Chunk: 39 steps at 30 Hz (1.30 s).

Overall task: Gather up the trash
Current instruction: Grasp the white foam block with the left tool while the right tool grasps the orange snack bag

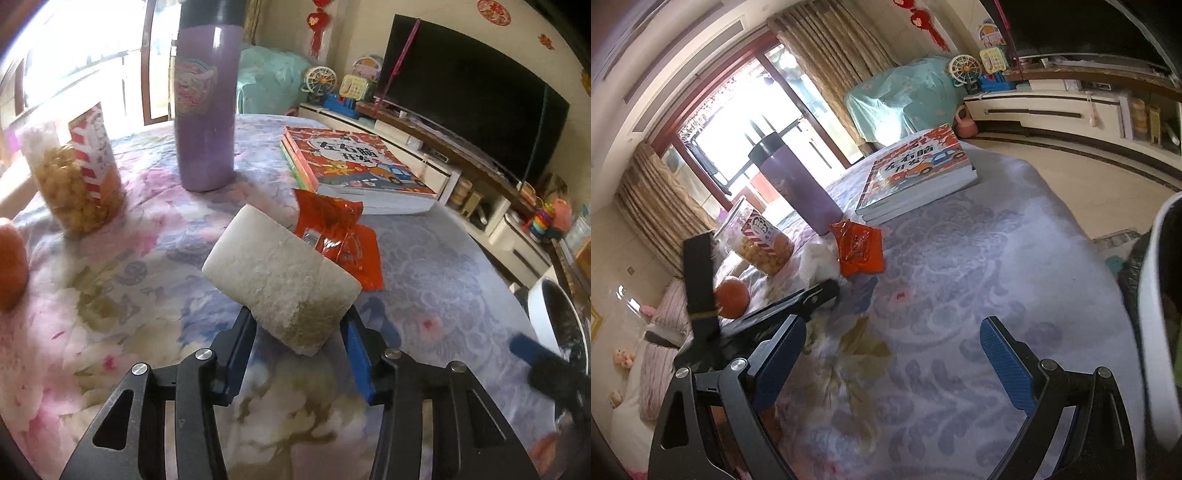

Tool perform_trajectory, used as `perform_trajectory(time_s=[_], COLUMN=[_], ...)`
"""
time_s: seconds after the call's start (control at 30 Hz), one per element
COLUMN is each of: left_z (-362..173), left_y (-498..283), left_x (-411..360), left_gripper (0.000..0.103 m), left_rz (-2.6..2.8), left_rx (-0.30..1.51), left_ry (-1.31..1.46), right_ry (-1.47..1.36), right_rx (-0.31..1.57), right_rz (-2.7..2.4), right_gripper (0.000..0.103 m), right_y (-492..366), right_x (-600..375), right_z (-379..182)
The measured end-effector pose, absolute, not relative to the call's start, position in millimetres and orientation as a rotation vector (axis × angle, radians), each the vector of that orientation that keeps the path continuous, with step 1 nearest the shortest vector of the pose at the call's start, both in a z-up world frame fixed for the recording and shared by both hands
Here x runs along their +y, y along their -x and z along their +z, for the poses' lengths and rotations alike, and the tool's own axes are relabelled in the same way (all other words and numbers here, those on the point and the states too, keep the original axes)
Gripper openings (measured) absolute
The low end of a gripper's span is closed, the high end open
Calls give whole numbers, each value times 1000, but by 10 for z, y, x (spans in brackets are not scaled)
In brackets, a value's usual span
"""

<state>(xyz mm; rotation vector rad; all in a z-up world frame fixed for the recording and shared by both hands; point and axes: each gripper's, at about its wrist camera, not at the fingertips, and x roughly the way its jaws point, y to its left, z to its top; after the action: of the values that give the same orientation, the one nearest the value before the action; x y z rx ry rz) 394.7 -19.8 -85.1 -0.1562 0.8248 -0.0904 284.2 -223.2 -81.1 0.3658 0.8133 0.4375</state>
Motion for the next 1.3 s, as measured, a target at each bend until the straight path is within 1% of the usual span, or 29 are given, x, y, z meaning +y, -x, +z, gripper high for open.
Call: perform_trajectory(time_s=[0.3, 0.43, 0.7, 0.77, 0.8, 0.83, 0.87, 0.9, 0.93, 1.0, 1.07, 1.13, 1.23, 1.3], left_z=[-850, -870, -882, -883, -878, -865, -862, -861, -862, -862, -837, -825, -808, -801], left_y=[-3310, -3140, -3014, -3007, -2999, -2972, -2969, -2948, -2937, -2910, -2852, -2819, -2775, -2790], left_x=[320, 510, 538, 501, 494, 483, 487, 480, 482, 496, 485, 476, 475, 477], left_gripper=[45, 44, 44, 45, 45, 46, 47, 50, 58, 69, 70, 77, 80, 80], left_rz=[-161, -232, -238, -231, -230, -228, -226, -224, -217, -195, -184, -160, -87, -27], left_rx=[832, 845, 830, 835, 836, 833, 833, 835, 838, 844, 836, 838, 838, 840], left_ry=[238, 265, 227, 214, 211, 211, 213, 213, 219, 240, 263, 284, 327, 367], right_ry=[-347, -311, -243, -226, -216, -209, -205, -208, -213, -220, -235, -258, -287, -299], right_rx=[851, 862, 886, 886, 891, 894, 902, 902, 893, 874, 866, 858, 848, 845], right_rz=[443, 437, 387, 375, 373, 375, 377, 379, 382, 383, 389, 400, 411, 414], right_gripper=[96, 96, 94, 85, 68, 46, 45, 44, 43, 42, 42, 42, 42, 42], right_y=[-3169, -3347, -3766, -3825, -3850, -3872, -3867, -3856, -3828, -3734, -3627, -3478, -3208, -3039], right_x=[-1810, -1645, -1340, -1299, -1278, -1260, -1258, -1263, -1281, -1335, -1403, -1494, -1647, -1745], right_z=[-937, -976, -1081, -1093, -1099, -1106, -1125, -1133, -1115, -1081, -1047, -1012, -968, -947])
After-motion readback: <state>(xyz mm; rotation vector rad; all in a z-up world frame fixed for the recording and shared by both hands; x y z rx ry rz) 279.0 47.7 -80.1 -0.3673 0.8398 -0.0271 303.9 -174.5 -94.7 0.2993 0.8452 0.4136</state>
